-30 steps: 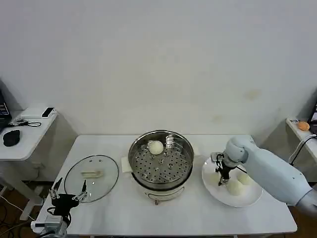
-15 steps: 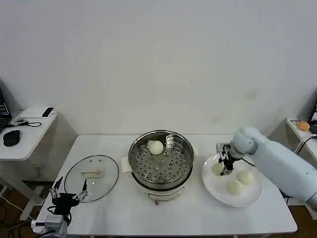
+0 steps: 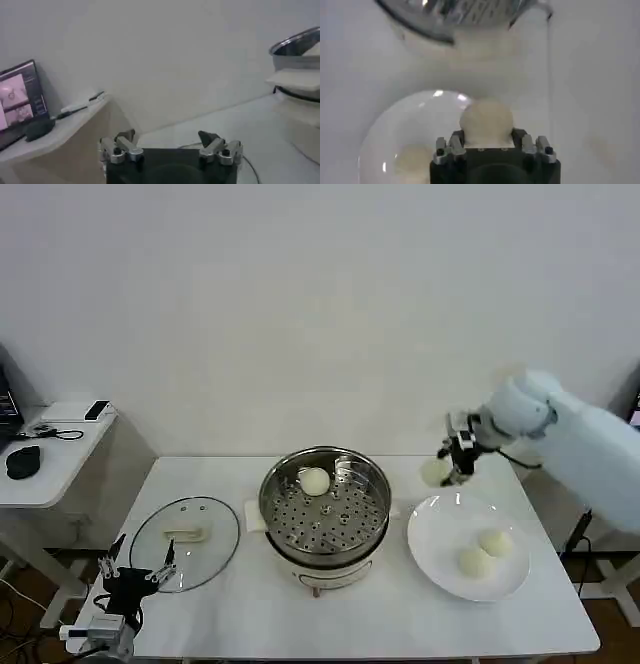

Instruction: Take steamed baozi put them in steamer then cover it.

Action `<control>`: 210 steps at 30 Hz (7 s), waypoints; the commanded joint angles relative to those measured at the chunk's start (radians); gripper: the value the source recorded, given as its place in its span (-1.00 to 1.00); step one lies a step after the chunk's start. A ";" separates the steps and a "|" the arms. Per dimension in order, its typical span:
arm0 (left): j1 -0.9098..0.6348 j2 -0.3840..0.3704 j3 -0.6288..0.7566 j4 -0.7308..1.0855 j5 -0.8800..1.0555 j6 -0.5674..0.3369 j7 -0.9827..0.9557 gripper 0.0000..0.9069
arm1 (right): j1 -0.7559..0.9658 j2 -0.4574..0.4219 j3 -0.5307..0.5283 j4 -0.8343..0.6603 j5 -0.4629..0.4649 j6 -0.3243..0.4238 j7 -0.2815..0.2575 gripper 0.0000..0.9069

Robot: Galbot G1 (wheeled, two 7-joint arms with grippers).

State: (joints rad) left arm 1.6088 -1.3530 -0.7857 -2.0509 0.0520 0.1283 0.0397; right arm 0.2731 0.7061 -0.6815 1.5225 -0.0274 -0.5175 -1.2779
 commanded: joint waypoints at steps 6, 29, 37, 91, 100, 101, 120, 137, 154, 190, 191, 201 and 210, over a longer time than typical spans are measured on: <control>0.021 0.005 0.002 -0.030 0.006 0.000 0.002 1.00 | 0.286 0.195 -0.197 0.028 0.283 -0.102 0.005 0.38; 0.032 -0.018 -0.001 -0.074 0.004 -0.004 -0.003 1.00 | 0.067 0.537 -0.286 -0.193 0.229 -0.133 0.070 0.40; 0.029 -0.018 -0.002 -0.071 -0.001 -0.004 -0.002 1.00 | 0.021 0.560 -0.289 -0.220 0.199 -0.129 0.085 0.38; 0.032 -0.032 0.006 -0.087 0.003 -0.004 0.001 1.00 | 0.041 0.295 -0.202 -0.072 0.174 -0.077 0.091 1.00; 0.036 -0.028 0.013 -0.105 0.002 0.000 0.005 1.00 | 0.068 0.014 -0.111 0.069 0.135 0.004 -0.051 1.00; 0.037 -0.027 0.013 -0.106 0.000 0.001 0.005 1.00 | 0.064 -0.029 -0.105 0.080 0.133 0.011 -0.055 1.00; 0.053 -0.035 0.018 -0.101 -0.002 0.014 -0.001 1.00 | -0.329 -0.292 0.130 0.065 -0.134 0.234 -0.079 1.00; 0.052 -0.040 0.009 -0.064 0.007 0.015 -0.001 1.00 | -0.495 -0.174 0.167 -0.060 -0.280 0.271 -0.041 1.00; 0.031 -0.029 -0.002 -0.017 0.009 0.016 0.005 1.00 | -0.597 -0.055 0.206 -0.140 -0.362 0.294 -0.031 1.00; 0.034 -0.033 0.003 -0.007 0.014 0.012 0.001 1.00 | -0.630 -0.044 0.240 -0.166 -0.392 0.289 0.039 0.16; 0.034 -0.034 0.003 -0.007 0.014 0.012 0.001 1.00 | -0.629 -0.046 0.240 -0.164 -0.391 0.289 0.039 0.16; 0.022 -0.039 0.012 -0.002 0.016 0.013 0.003 1.00 | -0.615 -0.093 0.262 -0.127 -0.364 0.284 0.036 0.16; 0.012 -0.036 0.023 0.005 0.016 0.012 0.002 1.00 | -0.492 -0.173 0.262 -0.055 -0.271 0.268 0.013 0.18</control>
State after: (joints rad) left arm 1.6220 -1.3896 -0.7649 -2.0477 0.0674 0.1404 0.0419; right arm -0.2850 0.5738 -0.4202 1.4345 -0.3483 -0.2497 -1.2584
